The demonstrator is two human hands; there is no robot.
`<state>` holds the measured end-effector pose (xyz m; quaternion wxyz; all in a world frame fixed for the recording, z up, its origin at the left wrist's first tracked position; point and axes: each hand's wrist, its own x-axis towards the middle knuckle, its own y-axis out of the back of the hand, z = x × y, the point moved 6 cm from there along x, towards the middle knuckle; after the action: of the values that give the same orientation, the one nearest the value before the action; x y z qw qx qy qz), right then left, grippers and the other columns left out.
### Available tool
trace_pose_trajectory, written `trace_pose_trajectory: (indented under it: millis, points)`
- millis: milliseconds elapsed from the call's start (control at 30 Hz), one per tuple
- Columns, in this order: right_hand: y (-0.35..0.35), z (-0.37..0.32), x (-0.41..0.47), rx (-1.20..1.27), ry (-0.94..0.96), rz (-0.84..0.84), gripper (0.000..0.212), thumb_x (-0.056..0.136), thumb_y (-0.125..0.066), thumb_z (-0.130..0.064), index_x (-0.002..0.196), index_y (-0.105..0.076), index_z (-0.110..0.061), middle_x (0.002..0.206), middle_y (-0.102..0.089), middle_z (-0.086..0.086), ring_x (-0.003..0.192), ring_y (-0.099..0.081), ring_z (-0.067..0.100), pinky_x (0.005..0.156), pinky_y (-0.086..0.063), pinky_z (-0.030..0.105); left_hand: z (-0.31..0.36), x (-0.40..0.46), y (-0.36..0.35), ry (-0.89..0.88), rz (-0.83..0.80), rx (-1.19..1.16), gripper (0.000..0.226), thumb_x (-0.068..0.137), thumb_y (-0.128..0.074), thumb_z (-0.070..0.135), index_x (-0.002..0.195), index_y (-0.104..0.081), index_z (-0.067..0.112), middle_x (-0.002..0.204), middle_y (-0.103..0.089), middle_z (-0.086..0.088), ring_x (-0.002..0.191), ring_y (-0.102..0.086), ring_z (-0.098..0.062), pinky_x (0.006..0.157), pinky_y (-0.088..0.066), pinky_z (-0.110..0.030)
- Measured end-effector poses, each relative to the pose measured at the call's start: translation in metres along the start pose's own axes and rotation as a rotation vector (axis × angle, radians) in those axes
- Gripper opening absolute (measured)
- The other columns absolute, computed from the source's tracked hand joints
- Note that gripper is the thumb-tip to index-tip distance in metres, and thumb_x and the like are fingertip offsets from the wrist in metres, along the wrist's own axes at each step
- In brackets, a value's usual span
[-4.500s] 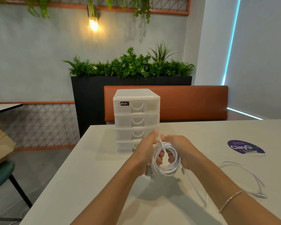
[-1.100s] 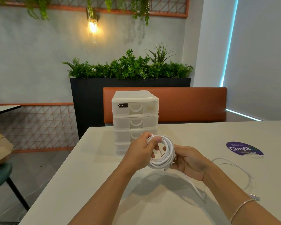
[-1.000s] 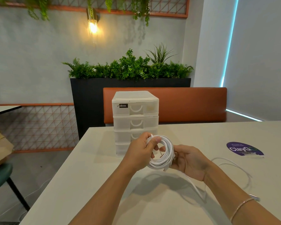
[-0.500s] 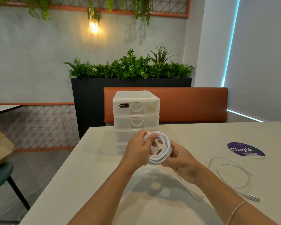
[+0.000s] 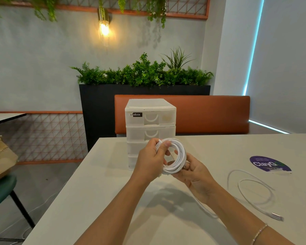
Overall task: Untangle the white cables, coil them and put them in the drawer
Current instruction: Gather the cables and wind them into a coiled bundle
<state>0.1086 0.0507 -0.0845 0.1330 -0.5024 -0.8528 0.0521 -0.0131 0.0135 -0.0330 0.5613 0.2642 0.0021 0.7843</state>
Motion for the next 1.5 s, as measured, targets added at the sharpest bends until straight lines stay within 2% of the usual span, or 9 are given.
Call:
trace_pose_trajectory:
  millis: [100,233,333,500,800,933,1067,1200,1500]
  points:
    - [-0.001,0.001,-0.001,-0.021,-0.018,0.029,0.043,0.076,-0.065,0.011,0.107,-0.060,-0.018,0.100,-0.072,0.008,0.092,-0.069,0.024,0.078,-0.057,0.025,0.000,0.000,-0.001,-0.004,0.000,0.025,0.019,0.095,-0.043,0.040,0.094,-0.051,0.023,0.075,-0.059,0.012,0.058,-0.056,-0.008,0.049,-0.042,-0.013]
    - [0.000,0.001,-0.002,-0.142,-0.042,0.025,0.043,0.075,-0.066,0.012,0.110,-0.059,-0.013,0.086,-0.073,0.004,0.077,-0.070,0.020,0.076,-0.057,0.026,0.000,-0.001,-0.002,-0.008,0.001,0.057,0.017,0.095,-0.042,0.041,0.092,-0.050,0.025,0.071,-0.058,0.014,0.055,-0.055,-0.006,0.047,-0.043,-0.010]
    - [0.002,-0.001,-0.002,-0.118,-0.057,0.016,0.048,0.074,-0.066,0.016,0.109,-0.058,-0.016,0.086,-0.073,0.005,0.078,-0.071,0.022,0.074,-0.059,0.031,-0.001,0.000,-0.004,-0.002,-0.006,0.055,0.016,0.095,-0.042,0.041,0.092,-0.050,0.027,0.073,-0.059,0.014,0.056,-0.055,-0.006,0.049,-0.044,-0.011]
    - [0.003,-0.011,-0.003,-0.082,-0.092,-0.111,0.053,0.073,-0.062,0.021,0.113,-0.058,-0.013,0.095,-0.071,0.017,0.081,-0.070,0.029,0.068,-0.058,0.032,-0.002,-0.002,-0.003,0.054,-0.027,-0.091,0.021,0.095,-0.042,0.040,0.088,-0.053,0.025,0.064,-0.058,0.012,0.046,-0.052,-0.001,0.044,-0.044,-0.017]
    - [0.000,-0.018,-0.011,-0.091,-0.029,-0.124,0.052,0.050,-0.076,-0.017,0.101,-0.064,-0.012,0.082,-0.074,0.005,0.071,-0.070,0.020,0.059,-0.057,0.026,0.007,-0.006,-0.006,0.087,-0.092,-0.161,0.023,0.096,-0.038,0.038,0.091,-0.054,0.022,0.064,-0.055,0.008,0.047,-0.048,-0.008,0.037,-0.036,-0.012]
    - [0.005,-0.020,-0.007,-0.078,0.058,0.003,0.023,0.074,-0.065,0.003,0.094,-0.066,-0.009,0.076,-0.073,0.004,0.069,-0.070,0.017,0.060,-0.057,0.023,0.008,-0.007,-0.008,0.087,-0.112,-0.175,0.022,0.096,-0.039,0.037,0.090,-0.054,0.022,0.063,-0.055,0.009,0.045,-0.048,-0.007,0.036,-0.036,-0.013]
    - [0.001,-0.012,-0.006,0.149,0.032,0.025,0.033,0.060,-0.068,0.003,0.092,-0.065,-0.004,0.077,-0.073,0.007,0.068,-0.070,0.016,0.061,-0.057,0.023,0.009,-0.006,-0.009,0.046,-0.101,-0.126,0.018,0.096,-0.039,0.037,0.085,-0.051,0.028,0.069,-0.058,0.009,0.053,-0.053,-0.008,0.044,-0.043,-0.014]
    - [0.000,-0.011,-0.007,0.184,-0.006,0.002,0.024,0.078,-0.054,0.012,0.096,-0.063,-0.002,0.081,-0.073,0.008,0.071,-0.071,0.016,0.063,-0.058,0.022,0.008,-0.005,-0.010,0.042,-0.084,-0.106,0.018,0.096,-0.040,0.038,0.085,-0.051,0.030,0.071,-0.059,0.010,0.056,-0.054,-0.007,0.048,-0.048,-0.015]
    - [-0.004,-0.008,-0.007,0.303,-0.056,0.041,0.056,0.043,-0.075,-0.012,0.097,-0.063,-0.003,0.082,-0.073,0.007,0.073,-0.071,0.017,0.059,-0.056,0.022,0.005,-0.003,-0.005,0.084,-0.038,-0.170,0.024,0.095,-0.041,0.040,0.084,-0.053,0.023,0.068,-0.056,0.008,0.041,-0.049,0.000,0.036,-0.039,-0.018]
